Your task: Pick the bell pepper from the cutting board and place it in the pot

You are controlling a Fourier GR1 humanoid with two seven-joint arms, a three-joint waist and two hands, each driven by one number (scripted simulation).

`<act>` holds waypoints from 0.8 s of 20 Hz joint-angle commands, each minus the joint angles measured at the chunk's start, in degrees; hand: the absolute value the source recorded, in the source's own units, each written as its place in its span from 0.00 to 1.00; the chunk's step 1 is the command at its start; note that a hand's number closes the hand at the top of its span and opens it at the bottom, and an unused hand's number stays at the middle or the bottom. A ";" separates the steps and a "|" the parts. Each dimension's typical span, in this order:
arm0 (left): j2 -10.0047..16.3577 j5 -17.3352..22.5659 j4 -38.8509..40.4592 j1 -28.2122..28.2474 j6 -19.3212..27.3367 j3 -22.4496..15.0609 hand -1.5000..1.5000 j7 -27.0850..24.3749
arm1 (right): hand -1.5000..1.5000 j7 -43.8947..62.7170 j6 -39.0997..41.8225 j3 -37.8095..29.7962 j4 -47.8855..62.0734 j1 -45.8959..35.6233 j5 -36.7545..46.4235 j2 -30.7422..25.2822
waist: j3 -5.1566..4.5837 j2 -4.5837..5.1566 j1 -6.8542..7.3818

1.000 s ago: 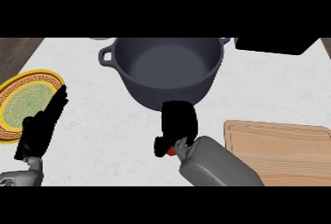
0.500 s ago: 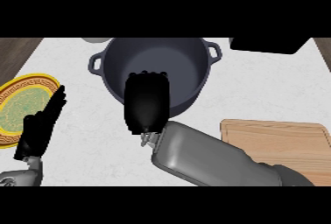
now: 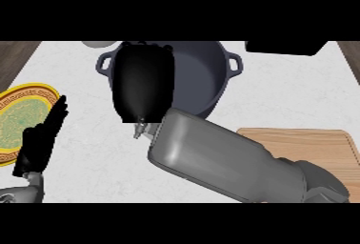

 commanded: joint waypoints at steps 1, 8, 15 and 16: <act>0.05 0.59 -2.77 1.97 0.04 0.52 0.50 1.54 | 1.00 10.06 -8.55 -0.59 2.80 -2.27 1.34 0.78 | 0.11 -0.16 -0.72; 2.21 1.59 -1.86 1.32 -1.26 3.12 0.50 0.31 | 1.00 -0.25 -13.73 -8.83 14.23 -5.87 0.45 0.79 | 0.10 0.22 -1.93; -0.20 0.21 -3.38 4.76 0.54 2.41 0.50 -1.27 | 1.00 -13.00 -19.75 -15.31 28.98 -6.04 -0.55 0.80 | 0.12 0.30 -2.31; -0.10 0.67 -5.06 6.75 -0.67 1.89 0.50 -1.29 | 1.00 -16.02 -19.17 -18.18 31.76 -8.49 -1.02 0.62 | 0.13 0.31 -2.14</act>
